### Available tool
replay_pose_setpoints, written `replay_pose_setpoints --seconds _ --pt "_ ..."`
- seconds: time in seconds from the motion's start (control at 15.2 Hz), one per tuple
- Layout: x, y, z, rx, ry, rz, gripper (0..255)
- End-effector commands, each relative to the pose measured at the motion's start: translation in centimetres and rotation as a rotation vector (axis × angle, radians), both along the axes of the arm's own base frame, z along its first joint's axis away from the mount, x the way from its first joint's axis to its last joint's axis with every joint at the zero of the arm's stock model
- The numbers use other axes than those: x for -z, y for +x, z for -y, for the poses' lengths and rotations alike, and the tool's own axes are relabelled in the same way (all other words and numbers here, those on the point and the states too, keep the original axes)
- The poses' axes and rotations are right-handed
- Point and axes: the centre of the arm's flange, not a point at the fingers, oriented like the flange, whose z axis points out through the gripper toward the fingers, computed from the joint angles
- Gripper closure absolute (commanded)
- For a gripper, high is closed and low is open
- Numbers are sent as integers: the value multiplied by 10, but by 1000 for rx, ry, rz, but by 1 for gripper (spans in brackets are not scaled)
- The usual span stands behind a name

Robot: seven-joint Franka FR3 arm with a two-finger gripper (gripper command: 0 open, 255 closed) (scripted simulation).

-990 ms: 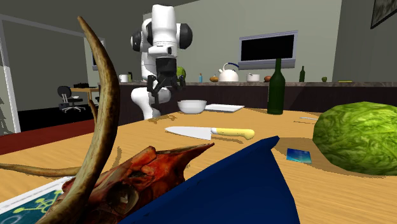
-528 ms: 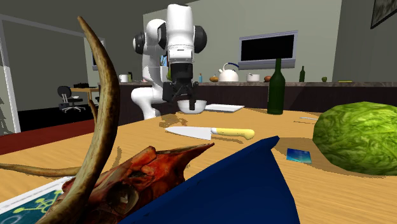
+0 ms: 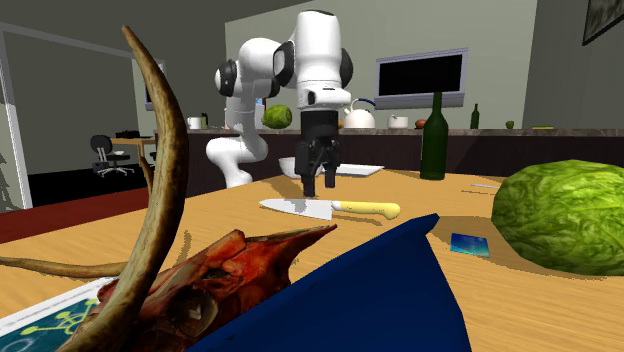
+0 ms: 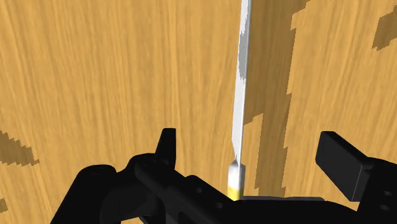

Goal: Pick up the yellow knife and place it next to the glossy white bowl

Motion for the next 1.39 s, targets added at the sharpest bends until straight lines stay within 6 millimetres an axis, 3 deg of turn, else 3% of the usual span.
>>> replay_pose_setpoints --seconds 0.0,0.33,0.86,0.92,1.32 --pt "10 4 -4 -10 0 1 0" --pt "40 4 -4 -10 0 1 0" --pt "40 4 -4 -10 0 1 0" --pt "40 4 -4 -10 0 1 255" --pt "40 4 -4 -10 0 1 255"
